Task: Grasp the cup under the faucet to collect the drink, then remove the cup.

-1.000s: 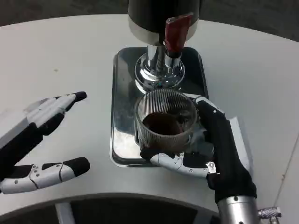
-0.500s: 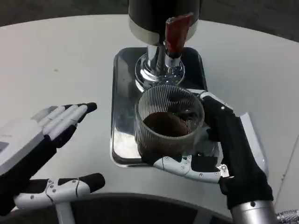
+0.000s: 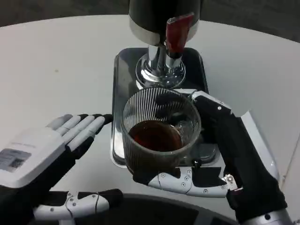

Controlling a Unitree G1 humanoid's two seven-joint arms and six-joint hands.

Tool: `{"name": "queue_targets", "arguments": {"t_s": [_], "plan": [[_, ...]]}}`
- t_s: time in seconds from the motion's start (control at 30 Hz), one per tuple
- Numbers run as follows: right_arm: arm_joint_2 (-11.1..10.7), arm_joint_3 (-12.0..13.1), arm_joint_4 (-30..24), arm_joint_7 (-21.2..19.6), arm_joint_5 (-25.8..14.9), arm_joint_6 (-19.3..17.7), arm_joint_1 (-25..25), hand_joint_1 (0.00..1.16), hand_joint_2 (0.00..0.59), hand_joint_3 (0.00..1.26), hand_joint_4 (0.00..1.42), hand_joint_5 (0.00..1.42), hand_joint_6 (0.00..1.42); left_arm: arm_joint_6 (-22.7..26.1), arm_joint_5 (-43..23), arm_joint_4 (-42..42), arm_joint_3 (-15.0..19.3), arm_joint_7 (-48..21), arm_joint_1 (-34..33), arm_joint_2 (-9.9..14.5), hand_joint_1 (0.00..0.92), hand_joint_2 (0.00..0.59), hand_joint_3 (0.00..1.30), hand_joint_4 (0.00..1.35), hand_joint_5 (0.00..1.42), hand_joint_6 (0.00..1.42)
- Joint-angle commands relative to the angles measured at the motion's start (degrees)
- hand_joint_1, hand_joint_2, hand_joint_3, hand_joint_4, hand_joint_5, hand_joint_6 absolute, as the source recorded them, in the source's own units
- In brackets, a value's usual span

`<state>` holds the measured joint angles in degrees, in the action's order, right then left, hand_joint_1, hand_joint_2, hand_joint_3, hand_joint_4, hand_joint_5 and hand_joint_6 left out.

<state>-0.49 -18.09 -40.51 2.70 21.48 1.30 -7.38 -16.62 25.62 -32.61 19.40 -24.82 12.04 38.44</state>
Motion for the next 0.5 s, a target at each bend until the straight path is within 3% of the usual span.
{"name": "queue_targets", "arguments": {"t_s": [0.03,0.23,0.5], "plan": [[-0.89,-0.39,-4.66,1.54,-1.1,0.14,-1.53,1.13,0.138,0.64,0.84,0.93,1.33,-0.46,2.09,-3.52,0.76,3.21,3.56,-3.41,0.0,0.102,0.0,0.0,0.0,0.0],[-2.05,-0.59,-7.9,3.08,-2.0,0.58,-4.35,1.13,0.139,0.64,0.84,0.93,1.33,-0.41,3.54,-8.2,1.74,4.59,6.45,-6.2,0.0,0.098,0.0,0.0,0.0,0.0],[-3.59,-0.04,-11.17,4.46,-3.2,0.5,-7.31,1.12,0.14,0.64,0.84,0.93,1.33,0.86,3.8,-11.45,2.31,3.12,7.16,-6.46,0.0,0.095,0.0,0.0,0.0,0.0]]}}
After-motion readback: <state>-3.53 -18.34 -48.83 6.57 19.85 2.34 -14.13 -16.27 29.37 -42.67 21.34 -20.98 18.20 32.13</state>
